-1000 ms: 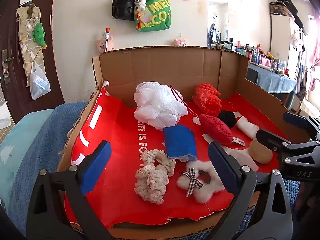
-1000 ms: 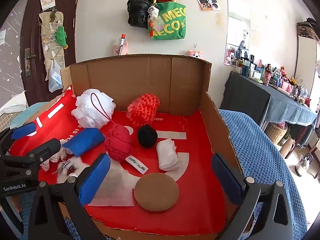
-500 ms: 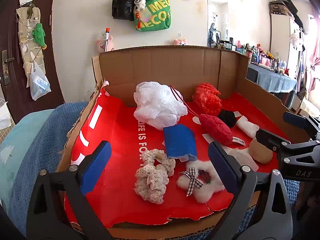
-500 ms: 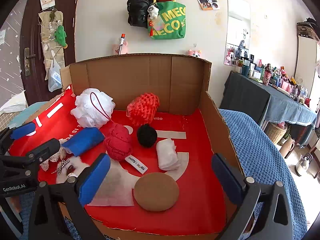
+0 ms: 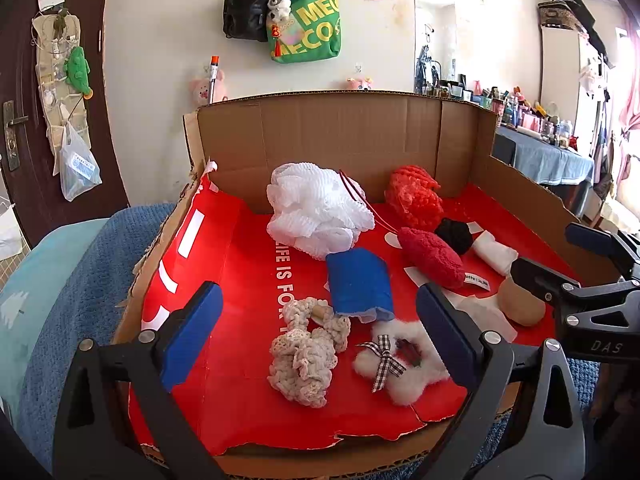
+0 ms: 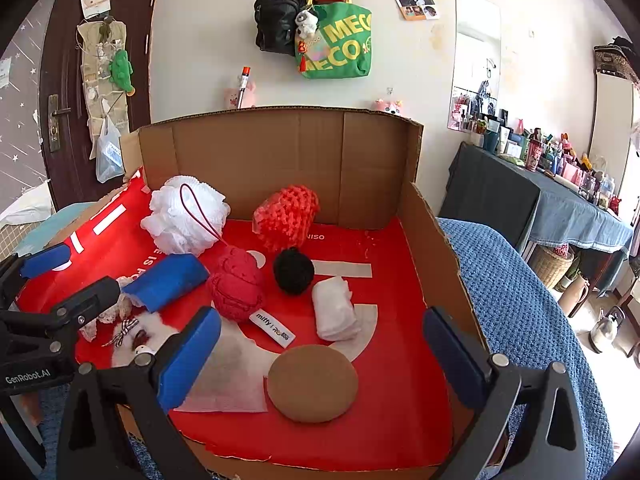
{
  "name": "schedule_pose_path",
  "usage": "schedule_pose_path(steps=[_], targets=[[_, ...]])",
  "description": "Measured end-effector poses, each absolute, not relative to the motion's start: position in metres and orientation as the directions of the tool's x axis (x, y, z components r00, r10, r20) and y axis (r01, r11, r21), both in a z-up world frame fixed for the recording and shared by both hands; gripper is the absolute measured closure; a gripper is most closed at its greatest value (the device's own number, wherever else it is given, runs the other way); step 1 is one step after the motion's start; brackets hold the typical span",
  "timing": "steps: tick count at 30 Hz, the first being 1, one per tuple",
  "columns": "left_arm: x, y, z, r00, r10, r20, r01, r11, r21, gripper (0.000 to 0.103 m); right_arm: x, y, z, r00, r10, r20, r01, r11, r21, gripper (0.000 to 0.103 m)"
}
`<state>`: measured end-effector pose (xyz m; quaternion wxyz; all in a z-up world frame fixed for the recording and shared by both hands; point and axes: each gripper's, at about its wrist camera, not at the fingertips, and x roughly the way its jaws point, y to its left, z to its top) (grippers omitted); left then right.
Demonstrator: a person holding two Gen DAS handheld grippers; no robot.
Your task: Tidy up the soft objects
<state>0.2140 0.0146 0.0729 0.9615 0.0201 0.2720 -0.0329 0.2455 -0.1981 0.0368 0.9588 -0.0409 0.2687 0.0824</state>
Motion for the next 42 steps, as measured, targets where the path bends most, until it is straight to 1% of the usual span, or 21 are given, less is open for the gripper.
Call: schedule_pose_path(steps=[42], targets=[[0.2102, 0.0151, 0.0716, 0.849, -0.059, -0.525, 0.074, 0.997, 0.007, 0.004, 0.2418, -0.2004, 0.0372, 0.846, 0.137, -0.515, -0.183, 0.982, -0.04, 0.0]])
